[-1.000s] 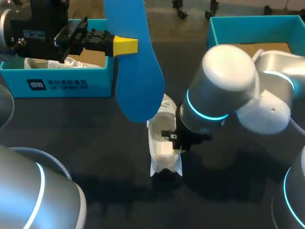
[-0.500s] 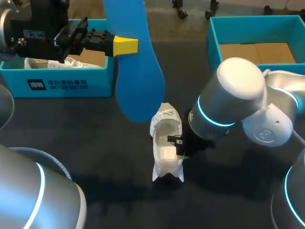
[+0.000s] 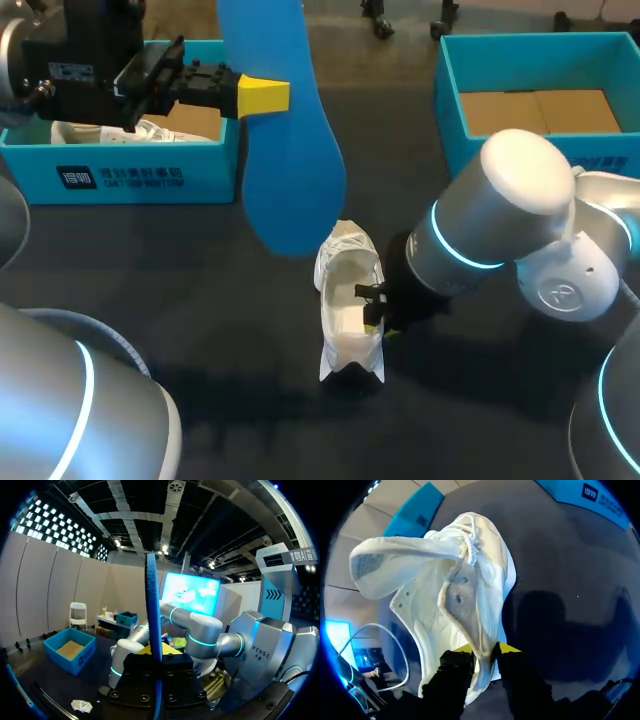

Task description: Take the shoe out of the shoebox, open the shoe tongue, remove and reinsert the insole, then place the shoe into the shoebox

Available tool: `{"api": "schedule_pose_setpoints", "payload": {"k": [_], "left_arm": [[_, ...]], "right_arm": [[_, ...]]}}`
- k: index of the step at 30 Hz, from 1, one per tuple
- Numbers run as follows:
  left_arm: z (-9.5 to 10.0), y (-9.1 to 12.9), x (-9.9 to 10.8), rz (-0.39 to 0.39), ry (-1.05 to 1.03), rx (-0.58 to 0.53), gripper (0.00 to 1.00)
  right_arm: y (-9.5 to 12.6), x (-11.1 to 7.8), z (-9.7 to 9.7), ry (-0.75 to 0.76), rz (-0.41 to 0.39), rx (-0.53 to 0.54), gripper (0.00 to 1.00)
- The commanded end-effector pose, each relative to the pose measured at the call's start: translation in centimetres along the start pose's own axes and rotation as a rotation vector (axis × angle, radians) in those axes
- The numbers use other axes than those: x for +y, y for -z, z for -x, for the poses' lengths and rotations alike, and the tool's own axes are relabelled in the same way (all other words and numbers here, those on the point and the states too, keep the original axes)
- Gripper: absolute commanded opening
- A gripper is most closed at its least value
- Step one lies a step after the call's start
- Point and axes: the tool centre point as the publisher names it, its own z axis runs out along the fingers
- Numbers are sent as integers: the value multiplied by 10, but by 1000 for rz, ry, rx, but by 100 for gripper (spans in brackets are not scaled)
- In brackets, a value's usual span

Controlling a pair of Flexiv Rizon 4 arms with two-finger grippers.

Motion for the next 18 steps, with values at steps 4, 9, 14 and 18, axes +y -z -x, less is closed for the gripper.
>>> {"api": "schedule_pose_setpoints", "payload": {"k": [4,9,14,18], "left_arm": [[2,-2,-1,0,-1,4,0],[2,-2,-1,0,-1,4,0],[2,-2,-1,0,-1,4,0],[2,-2,-1,0,-1,4,0]], "right_arm": [[54,0,6,66,17,120,100],[79,15,10,166,-98,169,100],[79,15,10,166,-98,169,100],[79,15,10,166,-98,169,100]]}}
